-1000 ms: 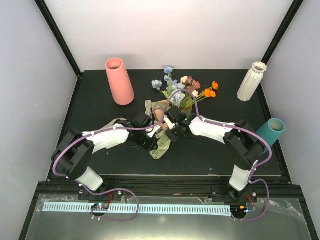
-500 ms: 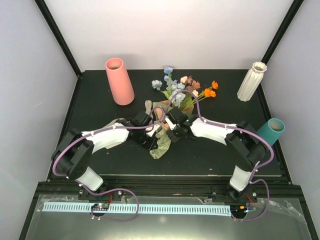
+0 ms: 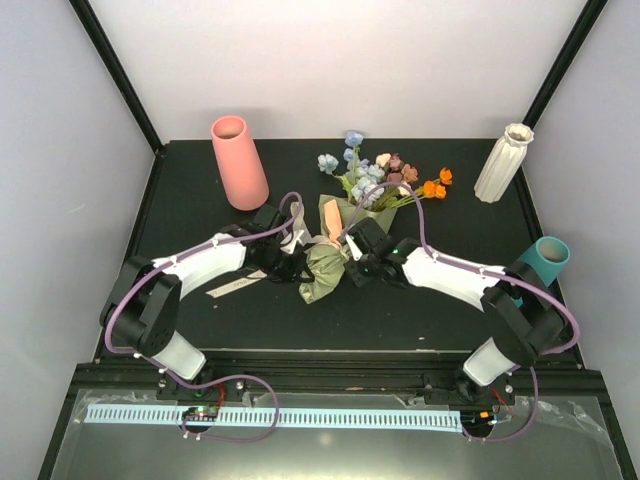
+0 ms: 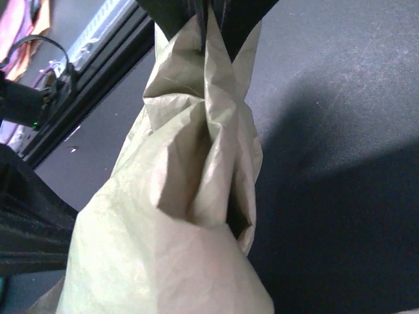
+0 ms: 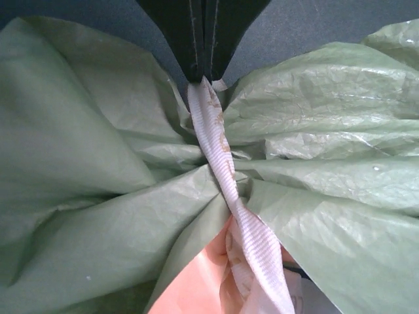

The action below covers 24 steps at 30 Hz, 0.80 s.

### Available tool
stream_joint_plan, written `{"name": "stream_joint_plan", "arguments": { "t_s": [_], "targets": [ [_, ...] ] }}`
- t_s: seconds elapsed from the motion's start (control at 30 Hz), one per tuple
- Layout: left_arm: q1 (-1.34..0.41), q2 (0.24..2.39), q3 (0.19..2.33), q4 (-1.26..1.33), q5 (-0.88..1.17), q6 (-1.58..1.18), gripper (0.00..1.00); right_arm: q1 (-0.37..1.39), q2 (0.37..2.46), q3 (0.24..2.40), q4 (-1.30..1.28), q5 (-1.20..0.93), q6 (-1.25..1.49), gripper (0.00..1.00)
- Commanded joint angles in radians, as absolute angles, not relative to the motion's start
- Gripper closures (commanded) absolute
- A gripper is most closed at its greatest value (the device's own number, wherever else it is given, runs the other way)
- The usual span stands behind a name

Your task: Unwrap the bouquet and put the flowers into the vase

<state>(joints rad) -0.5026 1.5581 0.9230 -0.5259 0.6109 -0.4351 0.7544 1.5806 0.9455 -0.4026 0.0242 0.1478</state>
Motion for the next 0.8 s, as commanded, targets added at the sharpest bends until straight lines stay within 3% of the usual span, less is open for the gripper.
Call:
{"name": "stream_joint_plan", "arguments": {
  "t_s": [0.0,0.23,0.47,0.77],
  "targets": [
    [-0.462,1.555,0.958,-0.455,0.675,-0.540,0.98,0.745,1.513,0.893,-0.393,0.026,0.207,0.98],
    [-0.440,1.540,0.917,-0.406,0.701,-0.562,0.98,0.729,1.476,0.829,-0.365,-0.123,0.236,0.98],
    [-0.466,1.536,0.925,-0.537,0.611,-0.342,0.98,0.730,1.466,0.870,-0.422,-0.231,0.202,0.83],
    [-0.484,1.514,0.833,-0.540,0.621,-0.240,0.98,0.727,1.512,1.003,-0.460,-0.252,0.190,0.79]
  ]
}}
